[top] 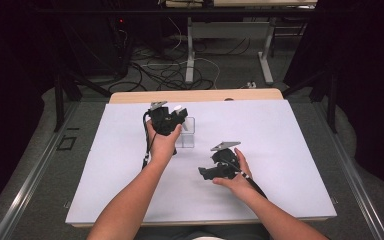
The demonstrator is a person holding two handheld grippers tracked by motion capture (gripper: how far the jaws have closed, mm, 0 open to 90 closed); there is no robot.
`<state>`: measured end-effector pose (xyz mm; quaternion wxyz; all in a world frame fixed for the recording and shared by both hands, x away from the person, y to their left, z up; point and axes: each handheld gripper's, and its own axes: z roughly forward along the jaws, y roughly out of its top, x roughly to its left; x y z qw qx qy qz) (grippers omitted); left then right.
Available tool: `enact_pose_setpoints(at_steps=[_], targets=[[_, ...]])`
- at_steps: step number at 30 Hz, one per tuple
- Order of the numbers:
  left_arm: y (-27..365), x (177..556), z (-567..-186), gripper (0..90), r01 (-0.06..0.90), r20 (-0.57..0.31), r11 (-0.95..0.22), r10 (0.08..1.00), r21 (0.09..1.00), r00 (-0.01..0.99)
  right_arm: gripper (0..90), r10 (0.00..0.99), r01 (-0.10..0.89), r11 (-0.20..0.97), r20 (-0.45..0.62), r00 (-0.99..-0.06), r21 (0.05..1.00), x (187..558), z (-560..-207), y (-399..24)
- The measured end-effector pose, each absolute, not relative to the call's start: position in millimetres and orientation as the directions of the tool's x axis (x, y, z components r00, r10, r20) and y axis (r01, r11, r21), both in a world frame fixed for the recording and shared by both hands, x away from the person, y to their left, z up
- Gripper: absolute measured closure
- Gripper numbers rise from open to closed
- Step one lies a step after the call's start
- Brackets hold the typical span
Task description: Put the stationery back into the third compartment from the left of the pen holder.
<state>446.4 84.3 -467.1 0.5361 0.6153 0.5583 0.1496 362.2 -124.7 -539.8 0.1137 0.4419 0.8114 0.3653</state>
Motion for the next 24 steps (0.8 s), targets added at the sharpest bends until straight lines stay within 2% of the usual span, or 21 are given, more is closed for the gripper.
enact_pose_setpoints(at_steps=[24], targets=[[72, 452, -487, 66.4, 0.556, -0.362, 0.137, 0.877, 0.819, 0.316, 15.2, 0.793, 0.635, 0.339, 0.152, -0.590, 0.695, 362, -539, -125]])
